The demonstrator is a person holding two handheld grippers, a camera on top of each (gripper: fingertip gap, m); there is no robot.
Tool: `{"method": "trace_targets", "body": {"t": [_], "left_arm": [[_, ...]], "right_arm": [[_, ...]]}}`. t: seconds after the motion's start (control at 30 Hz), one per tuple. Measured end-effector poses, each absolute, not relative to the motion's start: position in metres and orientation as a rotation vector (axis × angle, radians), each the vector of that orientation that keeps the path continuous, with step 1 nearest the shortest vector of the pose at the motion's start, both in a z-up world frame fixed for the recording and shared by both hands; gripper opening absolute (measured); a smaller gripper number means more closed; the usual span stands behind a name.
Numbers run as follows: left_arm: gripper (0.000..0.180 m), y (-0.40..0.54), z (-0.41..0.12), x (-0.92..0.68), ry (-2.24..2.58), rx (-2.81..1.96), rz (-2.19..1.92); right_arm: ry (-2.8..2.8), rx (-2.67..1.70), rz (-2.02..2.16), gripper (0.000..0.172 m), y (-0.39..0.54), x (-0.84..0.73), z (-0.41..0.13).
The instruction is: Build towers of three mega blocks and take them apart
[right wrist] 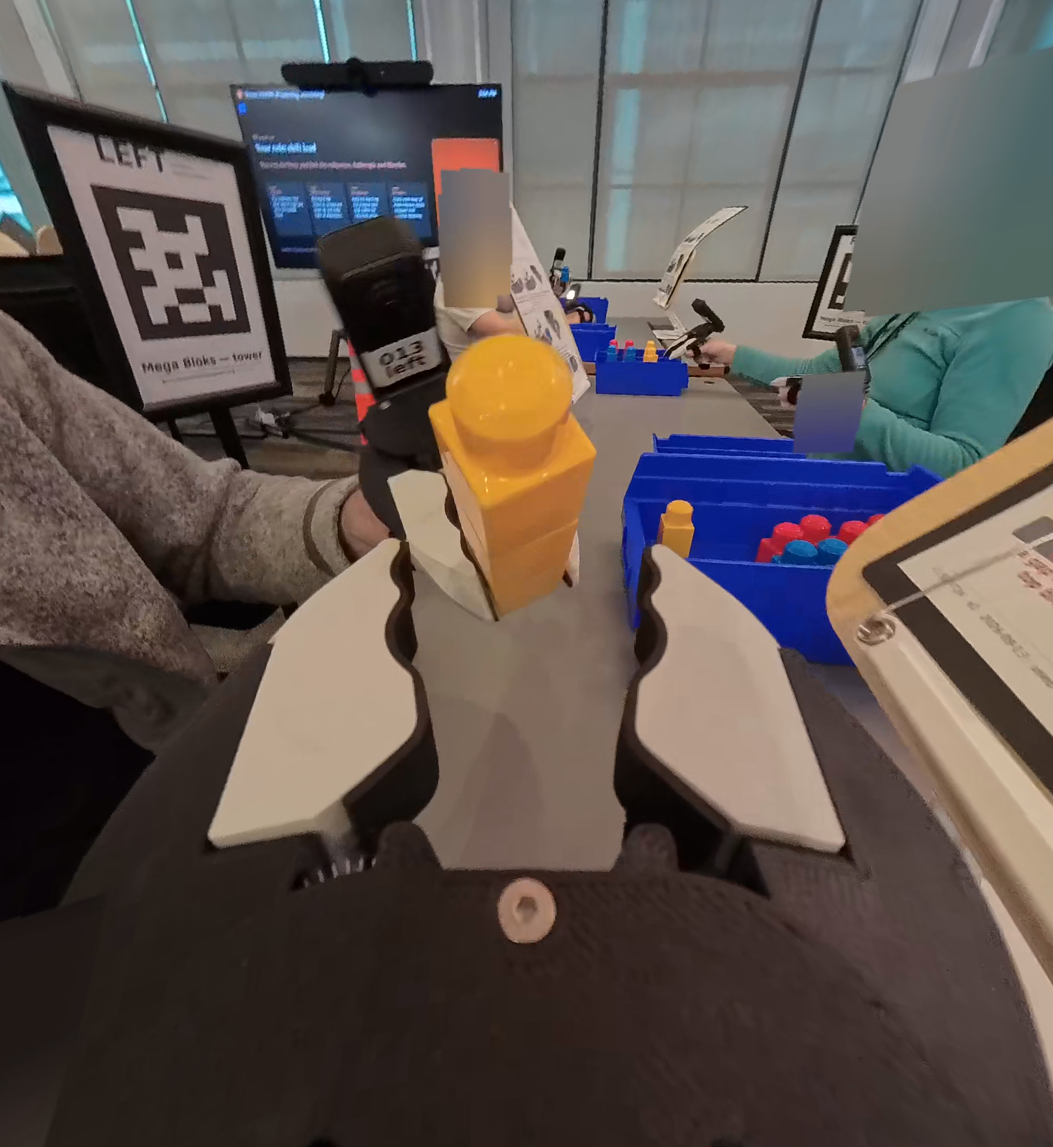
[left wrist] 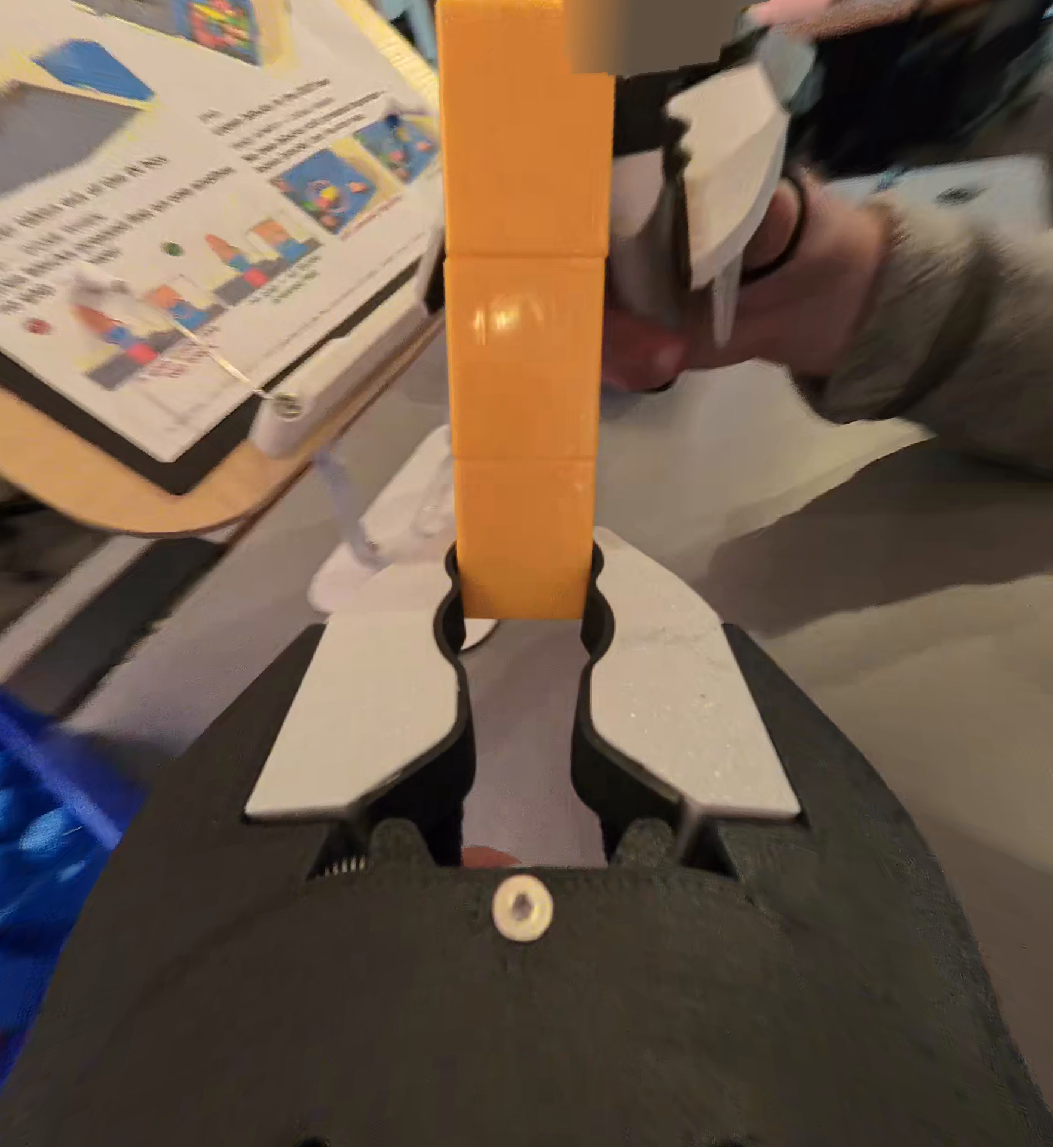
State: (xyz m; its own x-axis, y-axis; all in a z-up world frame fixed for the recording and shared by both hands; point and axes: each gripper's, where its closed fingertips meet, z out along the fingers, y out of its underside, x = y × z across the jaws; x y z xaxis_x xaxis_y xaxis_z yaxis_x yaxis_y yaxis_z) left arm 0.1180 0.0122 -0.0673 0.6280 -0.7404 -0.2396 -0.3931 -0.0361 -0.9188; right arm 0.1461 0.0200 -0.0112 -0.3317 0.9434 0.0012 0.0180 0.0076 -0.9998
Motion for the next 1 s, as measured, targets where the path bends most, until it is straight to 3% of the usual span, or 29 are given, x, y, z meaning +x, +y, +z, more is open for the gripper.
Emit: {"method": "trace_targets", "body": {"t": [0.17, 0.33, 0.53, 0.7, 1.0], "left_arm": [[0.034, 0.000, -0.076, 0.135, 0.989, -1.628, -0.658], [0.034, -0.004, -0.082, 0.142, 1.017, -1.608, -0.770], [0.035, -0.002, -0.089, 0.143, 1.031, -1.609, -0.771], [0.038, 0.009, -0.122, 0.121, 1.129, -1.657, -0.509], [0.012, 0.025, -0.129, 0.106, 1.016, -1.662, -0.537]], "right_arm": [[-1.528, -0.970, 1.424, 0.063, 0.005, 0.143, -0.011], [-1.558, -0.950, 1.429, 0.037, 0.000, 0.145, -0.012], [-1.577, -0.976, 1.418, 0.036, -0.001, 0.142, -0.016], [-1.492, -0.973, 1.321, 0.036, 0.014, 0.163, 0.008], [-1.004, -1.308, 0.809, 0.036, 0.140, 0.337, 0.057]]}}
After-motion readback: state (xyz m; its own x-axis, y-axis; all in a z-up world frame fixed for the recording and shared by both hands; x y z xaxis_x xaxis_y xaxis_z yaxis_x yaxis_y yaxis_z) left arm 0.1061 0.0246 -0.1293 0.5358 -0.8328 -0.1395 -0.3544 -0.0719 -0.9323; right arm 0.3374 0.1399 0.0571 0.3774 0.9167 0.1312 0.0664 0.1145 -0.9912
